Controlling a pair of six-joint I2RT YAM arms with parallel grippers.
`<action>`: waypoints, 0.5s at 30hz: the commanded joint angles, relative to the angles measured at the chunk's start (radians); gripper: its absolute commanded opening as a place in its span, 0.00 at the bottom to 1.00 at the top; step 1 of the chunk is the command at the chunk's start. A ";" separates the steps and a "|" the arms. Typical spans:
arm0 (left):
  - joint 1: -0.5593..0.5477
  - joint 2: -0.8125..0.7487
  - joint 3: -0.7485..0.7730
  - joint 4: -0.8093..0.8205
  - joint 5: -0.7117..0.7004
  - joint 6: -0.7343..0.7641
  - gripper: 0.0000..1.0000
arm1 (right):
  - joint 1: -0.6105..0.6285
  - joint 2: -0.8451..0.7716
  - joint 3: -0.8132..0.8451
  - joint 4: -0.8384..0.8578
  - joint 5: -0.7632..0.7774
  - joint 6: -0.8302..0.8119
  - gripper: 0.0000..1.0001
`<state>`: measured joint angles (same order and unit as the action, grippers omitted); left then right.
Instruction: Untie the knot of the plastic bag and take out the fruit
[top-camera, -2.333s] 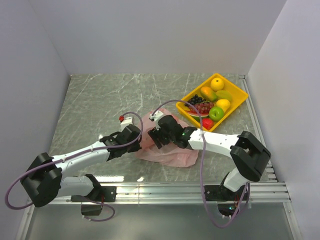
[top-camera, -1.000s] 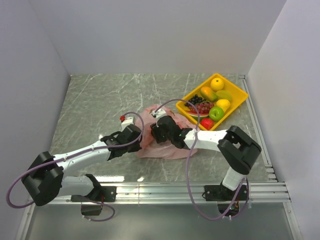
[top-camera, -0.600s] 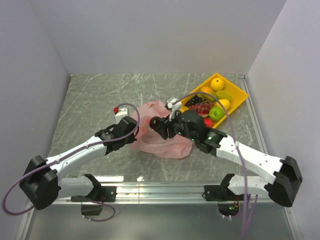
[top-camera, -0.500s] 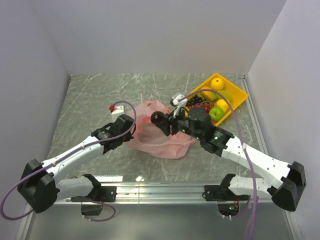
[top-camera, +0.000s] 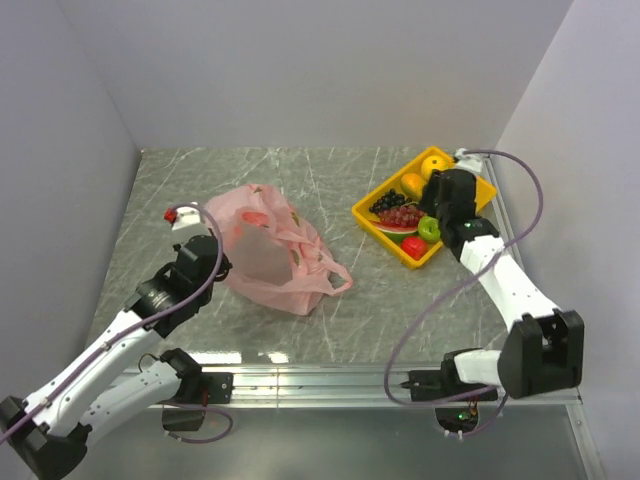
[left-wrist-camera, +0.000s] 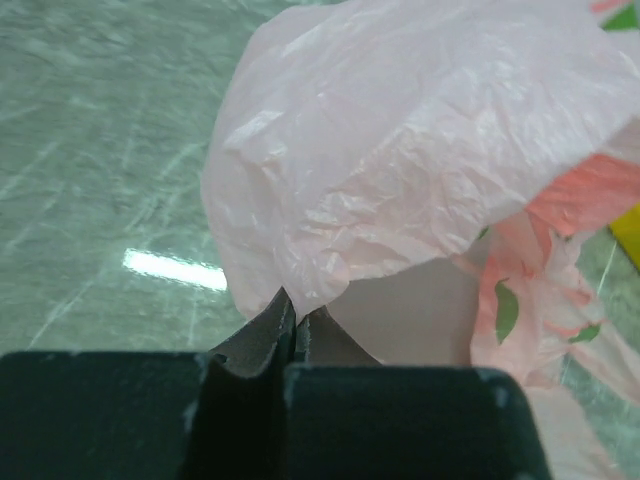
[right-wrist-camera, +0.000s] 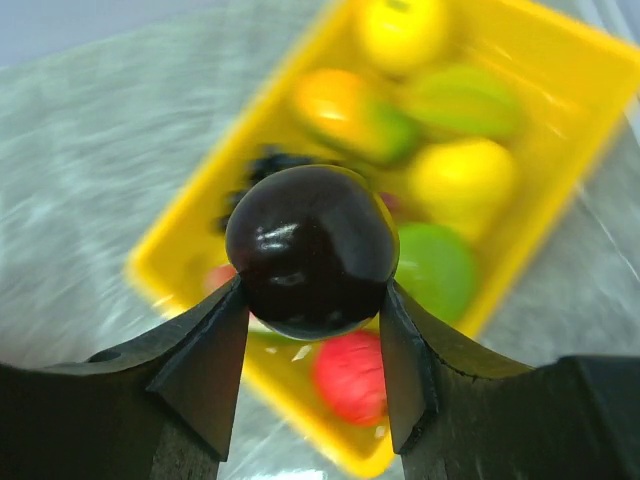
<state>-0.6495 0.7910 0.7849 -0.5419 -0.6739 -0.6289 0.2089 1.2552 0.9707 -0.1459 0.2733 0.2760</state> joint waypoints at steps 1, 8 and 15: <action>0.010 -0.062 -0.035 0.045 -0.105 0.003 0.01 | -0.144 0.090 0.042 0.031 -0.015 0.121 0.08; 0.027 -0.150 -0.079 0.094 -0.084 0.054 0.01 | -0.276 0.366 0.233 0.017 -0.017 0.164 0.17; 0.068 -0.064 -0.058 0.068 -0.067 0.035 0.01 | -0.276 0.403 0.313 -0.060 -0.054 0.164 0.90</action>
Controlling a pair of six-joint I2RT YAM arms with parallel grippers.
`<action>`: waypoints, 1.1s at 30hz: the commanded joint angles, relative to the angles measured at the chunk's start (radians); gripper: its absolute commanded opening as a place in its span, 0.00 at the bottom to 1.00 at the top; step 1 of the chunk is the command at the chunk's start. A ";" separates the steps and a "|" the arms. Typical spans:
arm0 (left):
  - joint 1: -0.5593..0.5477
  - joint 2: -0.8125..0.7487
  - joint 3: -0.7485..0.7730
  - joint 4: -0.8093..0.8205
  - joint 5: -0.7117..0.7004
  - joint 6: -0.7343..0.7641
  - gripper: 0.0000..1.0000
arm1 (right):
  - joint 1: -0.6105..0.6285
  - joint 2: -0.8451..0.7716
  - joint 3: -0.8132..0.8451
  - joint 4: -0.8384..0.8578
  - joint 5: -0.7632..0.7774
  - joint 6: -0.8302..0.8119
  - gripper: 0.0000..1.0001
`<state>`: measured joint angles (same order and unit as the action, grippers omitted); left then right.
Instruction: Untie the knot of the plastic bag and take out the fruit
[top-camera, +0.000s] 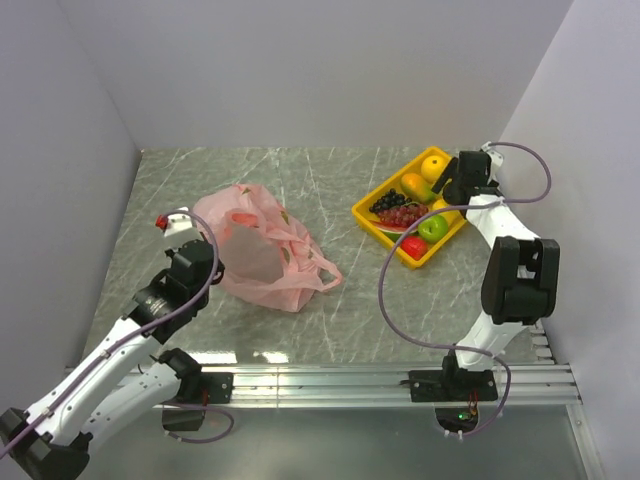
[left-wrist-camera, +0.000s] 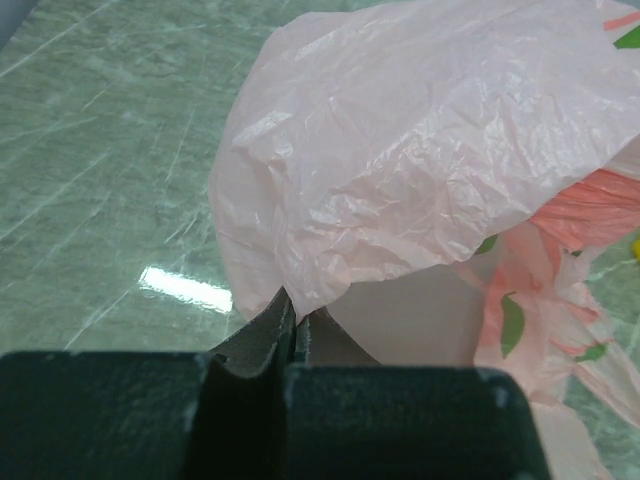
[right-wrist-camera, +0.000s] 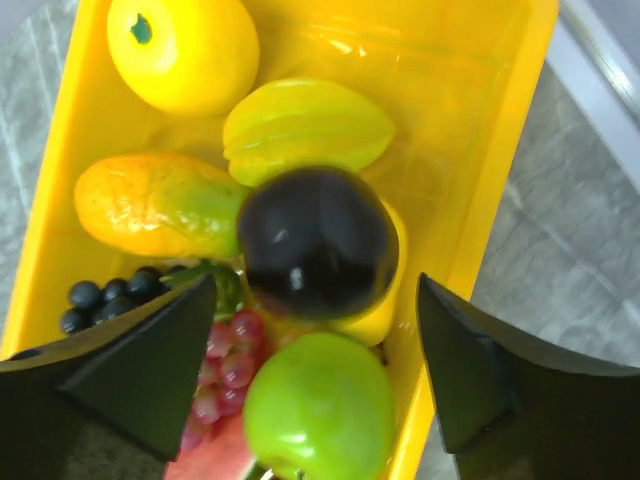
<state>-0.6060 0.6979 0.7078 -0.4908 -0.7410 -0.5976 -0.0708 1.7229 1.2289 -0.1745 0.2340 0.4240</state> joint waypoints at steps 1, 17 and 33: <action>0.035 0.037 0.024 0.021 0.043 -0.001 0.00 | 0.008 -0.086 0.044 -0.036 -0.016 0.021 0.92; 0.406 0.262 0.197 0.107 0.262 0.028 0.07 | 0.023 -0.738 -0.134 -0.178 -0.197 0.002 0.96; 0.469 0.094 0.481 -0.152 0.293 0.073 0.99 | 0.023 -1.203 -0.240 -0.244 -0.335 0.015 0.99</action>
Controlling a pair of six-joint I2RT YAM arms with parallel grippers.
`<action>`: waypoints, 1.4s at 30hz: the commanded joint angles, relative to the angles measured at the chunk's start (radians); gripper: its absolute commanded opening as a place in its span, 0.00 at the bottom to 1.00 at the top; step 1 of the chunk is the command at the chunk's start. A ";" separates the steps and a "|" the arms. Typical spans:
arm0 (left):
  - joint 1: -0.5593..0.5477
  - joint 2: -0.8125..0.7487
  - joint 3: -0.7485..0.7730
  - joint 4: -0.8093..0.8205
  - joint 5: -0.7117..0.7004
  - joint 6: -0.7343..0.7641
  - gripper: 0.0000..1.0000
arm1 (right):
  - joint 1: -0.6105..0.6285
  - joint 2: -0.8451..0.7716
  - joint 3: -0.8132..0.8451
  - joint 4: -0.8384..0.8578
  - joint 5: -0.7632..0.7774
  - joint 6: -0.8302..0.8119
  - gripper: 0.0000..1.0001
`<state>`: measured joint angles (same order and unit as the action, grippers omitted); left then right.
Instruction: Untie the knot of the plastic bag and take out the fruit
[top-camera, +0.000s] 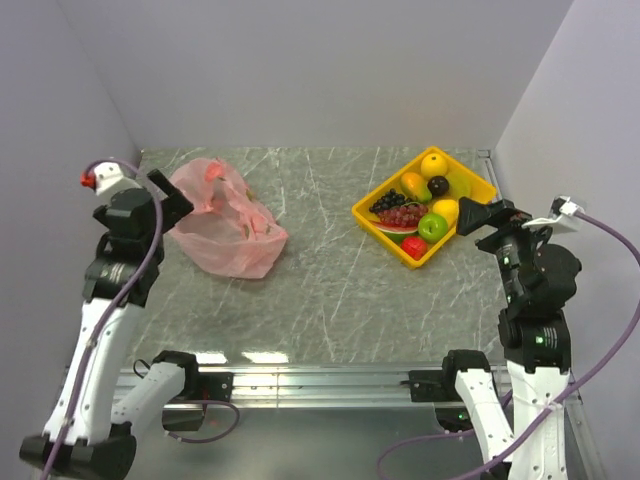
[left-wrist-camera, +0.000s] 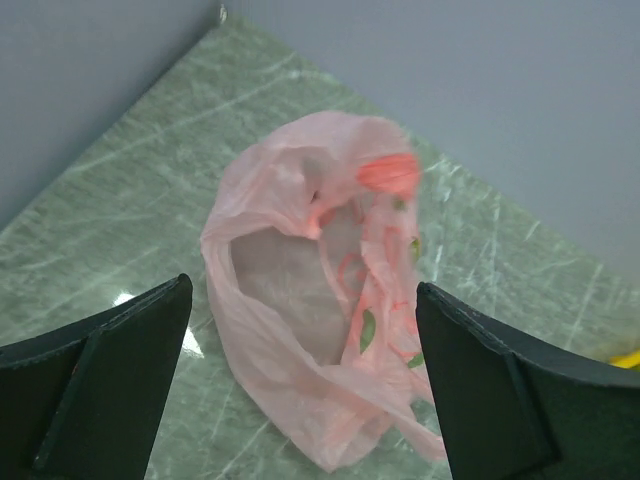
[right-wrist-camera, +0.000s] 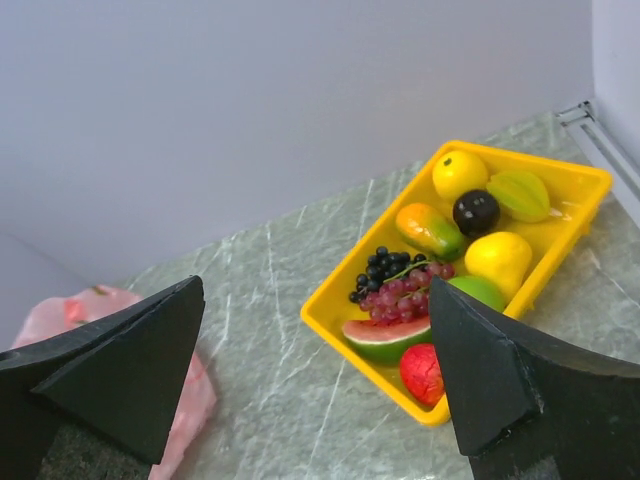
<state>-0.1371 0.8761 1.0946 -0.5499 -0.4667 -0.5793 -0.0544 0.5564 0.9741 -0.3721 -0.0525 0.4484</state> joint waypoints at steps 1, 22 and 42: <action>-0.004 -0.104 0.135 -0.122 0.014 0.093 0.99 | 0.008 -0.049 0.031 -0.059 -0.050 -0.013 0.99; -0.203 -0.555 0.271 -0.118 -0.273 0.259 0.99 | 0.050 -0.345 -0.012 -0.082 0.098 -0.174 1.00; -0.223 -0.563 0.174 -0.002 -0.253 0.266 0.99 | 0.050 -0.323 -0.038 -0.059 0.082 -0.183 1.00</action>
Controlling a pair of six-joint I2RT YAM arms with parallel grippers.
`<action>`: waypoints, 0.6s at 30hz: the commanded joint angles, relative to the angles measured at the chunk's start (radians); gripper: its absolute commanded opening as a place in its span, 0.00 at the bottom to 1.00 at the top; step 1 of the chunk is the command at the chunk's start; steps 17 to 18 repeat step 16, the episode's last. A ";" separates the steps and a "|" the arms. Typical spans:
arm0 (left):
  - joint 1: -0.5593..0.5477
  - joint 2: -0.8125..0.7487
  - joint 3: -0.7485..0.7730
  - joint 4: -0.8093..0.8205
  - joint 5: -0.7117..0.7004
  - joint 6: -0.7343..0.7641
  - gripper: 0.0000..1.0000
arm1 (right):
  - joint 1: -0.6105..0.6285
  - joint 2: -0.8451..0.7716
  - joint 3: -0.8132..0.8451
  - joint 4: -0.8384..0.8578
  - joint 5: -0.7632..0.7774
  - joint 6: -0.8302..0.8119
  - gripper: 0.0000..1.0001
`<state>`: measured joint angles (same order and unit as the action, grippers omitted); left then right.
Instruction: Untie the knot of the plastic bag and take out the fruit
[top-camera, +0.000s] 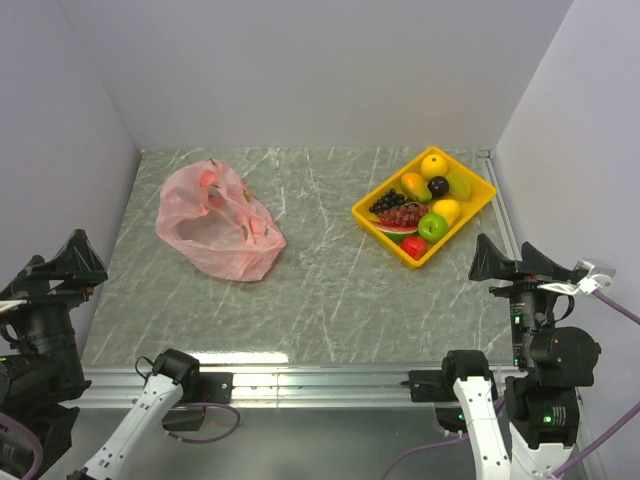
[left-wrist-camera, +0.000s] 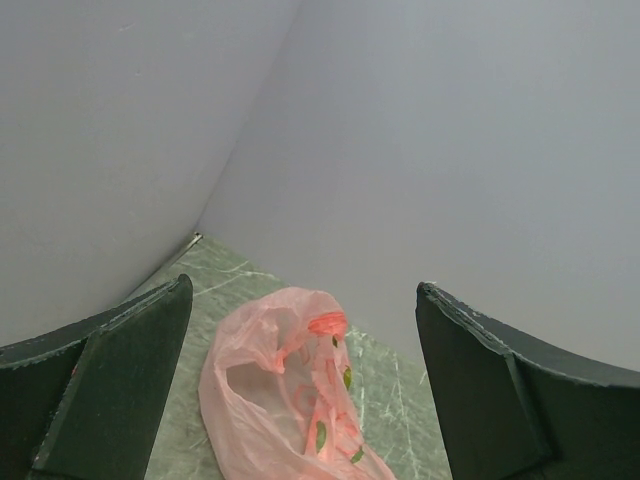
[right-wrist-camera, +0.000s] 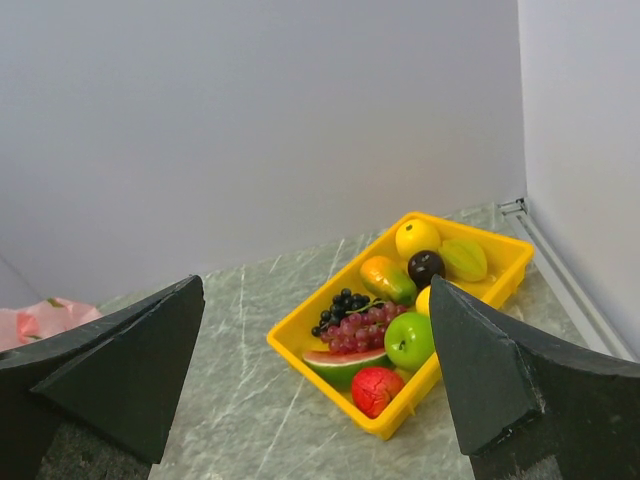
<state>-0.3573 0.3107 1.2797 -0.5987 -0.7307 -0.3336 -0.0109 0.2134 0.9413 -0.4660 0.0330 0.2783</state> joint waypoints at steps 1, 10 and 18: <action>-0.003 0.004 -0.014 0.046 0.013 0.019 0.99 | 0.006 0.018 -0.007 0.035 -0.004 -0.011 1.00; -0.003 0.004 -0.052 0.062 0.019 0.013 0.99 | 0.006 0.030 -0.018 0.040 -0.010 -0.011 1.00; -0.003 0.013 -0.082 0.091 0.031 0.016 1.00 | 0.005 0.034 -0.019 0.040 -0.018 -0.007 1.00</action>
